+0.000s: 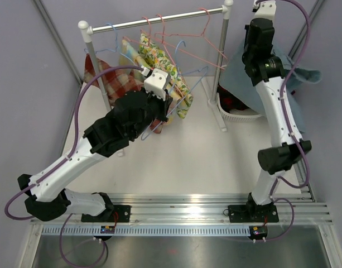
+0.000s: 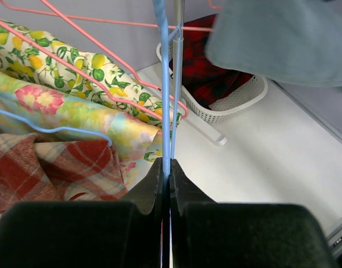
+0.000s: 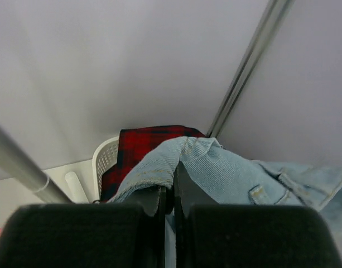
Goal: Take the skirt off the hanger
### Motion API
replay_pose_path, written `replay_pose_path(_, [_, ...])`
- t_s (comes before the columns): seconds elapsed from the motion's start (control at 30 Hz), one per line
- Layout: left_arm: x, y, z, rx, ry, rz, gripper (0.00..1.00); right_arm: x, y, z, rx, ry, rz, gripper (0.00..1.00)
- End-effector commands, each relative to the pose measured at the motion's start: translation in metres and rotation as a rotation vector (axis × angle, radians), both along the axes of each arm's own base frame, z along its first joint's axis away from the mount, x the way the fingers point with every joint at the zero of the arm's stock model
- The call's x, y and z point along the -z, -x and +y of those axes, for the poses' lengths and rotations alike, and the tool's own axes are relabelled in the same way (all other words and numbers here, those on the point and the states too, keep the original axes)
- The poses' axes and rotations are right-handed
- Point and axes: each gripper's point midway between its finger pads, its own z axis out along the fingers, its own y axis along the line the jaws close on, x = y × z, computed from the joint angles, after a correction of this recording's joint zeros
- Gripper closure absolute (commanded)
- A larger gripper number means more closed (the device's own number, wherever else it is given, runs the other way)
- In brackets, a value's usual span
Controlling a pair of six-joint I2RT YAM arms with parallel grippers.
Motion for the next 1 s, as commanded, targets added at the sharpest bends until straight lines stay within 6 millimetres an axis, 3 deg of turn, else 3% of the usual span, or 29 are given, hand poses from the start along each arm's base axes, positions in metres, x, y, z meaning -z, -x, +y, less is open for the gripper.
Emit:
replay_pose_path(0.0, [-0.036, -0.002, -0.001, -0.01, 0.076, -0.069, 1.0, -0.052, -0.031, -0.01, -0.06, -0.056, -0.158, 1.0])
replay_pose_path(0.03, [-0.04, -0.003, 0.001, -0.019, 0.082, -0.074, 1.0, -0.054, -0.04, -0.017, -0.037, -0.054, -0.17, 1.0])
replay_pose_path(0.07, [-0.041, -0.003, 0.002, -0.021, 0.083, -0.072, 1.0, -0.035, -0.065, -0.02, -0.02, -0.051, -0.15, 1.0])
replay_pose_path(0.13, [-0.047, -0.003, 0.002, -0.028, 0.103, -0.071, 1.0, -0.049, -0.076, -0.042, 0.043, -0.068, -0.24, 1.0])
replay_pose_path(0.2, [-0.049, -0.005, 0.0, -0.035, 0.112, -0.064, 1.0, -0.019, -0.097, -0.053, 0.088, -0.068, -0.211, 1.0])
replay_pose_path(0.23, [-0.05, -0.009, -0.002, -0.053, 0.115, -0.058, 1.0, -0.016, -0.099, -0.06, 0.131, -0.078, -0.232, 1.0])
replay_pose_path(0.27, [-0.05, -0.012, -0.003, -0.065, 0.113, -0.056, 1.0, 0.009, -0.105, -0.063, 0.157, -0.075, -0.182, 0.95])
replay_pose_path(0.3, [-0.043, -0.022, -0.005, -0.115, 0.099, -0.043, 1.0, 0.02, -0.105, -0.064, 0.174, -0.096, -0.169, 0.89])
replay_pose_path(0.33, [-0.04, -0.027, -0.004, -0.147, 0.087, -0.032, 1.0, 0.019, -0.097, -0.067, 0.192, -0.109, -0.168, 0.79])
replay_pose_path(0.37, [-0.053, -0.03, -0.002, -0.175, 0.112, -0.044, 1.0, 0.056, -0.099, -0.067, 0.205, -0.116, -0.097, 0.44])
replay_pose_path(0.4, [-0.054, -0.037, 0.002, -0.233, 0.111, -0.044, 1.0, 0.067, -0.095, -0.068, 0.207, -0.121, -0.075, 0.11])
replay_pose_path(0.43, [-0.044, -0.048, -0.006, -0.261, 0.082, -0.033, 1.0, 0.056, -0.082, -0.069, 0.203, -0.135, -0.101, 0.01])
replay_pose_path(0.47, [-0.062, -0.052, -0.007, -0.282, 0.112, -0.053, 1.0, 0.09, -0.078, -0.068, 0.214, -0.159, -0.043, 0.01])
replay_pose_path(0.5, [-0.066, -0.059, -0.004, -0.335, 0.112, -0.06, 1.0, 0.096, -0.071, -0.067, 0.216, -0.171, -0.031, 0.01])
replay_pose_path(0.53, [-0.07, -0.063, -0.004, -0.352, 0.104, -0.059, 1.0, 0.087, -0.052, -0.07, 0.222, -0.192, -0.041, 0.01])
replay_pose_path(0.57, [-0.054, -0.079, -0.021, -0.37, 0.058, -0.041, 1.0, 0.113, -0.042, -0.069, 0.23, -0.221, 0.006, 0.01])
replay_pose_path(0.6, [-0.085, -0.082, -0.013, -0.397, 0.134, -0.071, 1.0, 0.118, -0.031, -0.068, 0.224, -0.241, 0.016, 0.0])
replay_pose_path(0.63, [-0.08, -0.088, -0.016, -0.404, 0.111, -0.056, 1.0, 0.101, -0.009, -0.065, 0.195, -0.283, -0.013, 0.0])
replay_pose_path(0.67, [-0.067, -0.102, -0.027, -0.413, 0.09, -0.04, 1.0, 0.129, 0.003, -0.061, 0.184, -0.31, 0.038, 0.01])
replay_pose_path(0.7, [-0.083, -0.107, -0.021, -0.433, 0.147, -0.051, 1.0, 0.131, 0.015, -0.057, 0.162, -0.329, 0.038, 0.0])
replay_pose_path(0.73, [-0.079, -0.113, -0.022, -0.437, 0.149, -0.043, 1.0, 0.111, 0.038, -0.055, 0.131, -0.366, -0.015, 0.01])
replay_pose_path(0.77, [-0.076, -0.117, -0.022, -0.445, 0.158, -0.038, 1.0, 0.134, 0.051, -0.052, 0.123, -0.382, 0.024, 0.01])
replay_pose_path(0.8, [-0.066, -0.125, -0.02, -0.459, 0.153, -0.024, 1.0, 0.136, 0.062, -0.051, 0.109, -0.388, 0.022, 0.01])
replay_pose_path(0.83, [-0.067, -0.129, -0.019, -0.468, 0.175, -0.03, 1.0, 0.122, 0.081, -0.048, 0.069, -0.407, -0.021, 0.01])
replay_pose_path(0.87, [-0.064, -0.132, -0.016, -0.48, 0.18, -0.025, 1.0, 0.141, 0.092, -0.048, 0.067, -0.405, 0.017, 0.01])
replay_pose_path(0.93, [-0.058, -0.142, -0.012, -0.493, 0.195, -0.011, 1.0, 0.137, 0.116, -0.043, 0.019, -0.422, 0.004, 0.0])
replay_pose_path(0.97, [-0.057, -0.146, -0.012, -0.487, 0.202, -0.01, 1.0, 0.149, 0.124, -0.041, 0.014, -0.435, 0.027, 0.01])
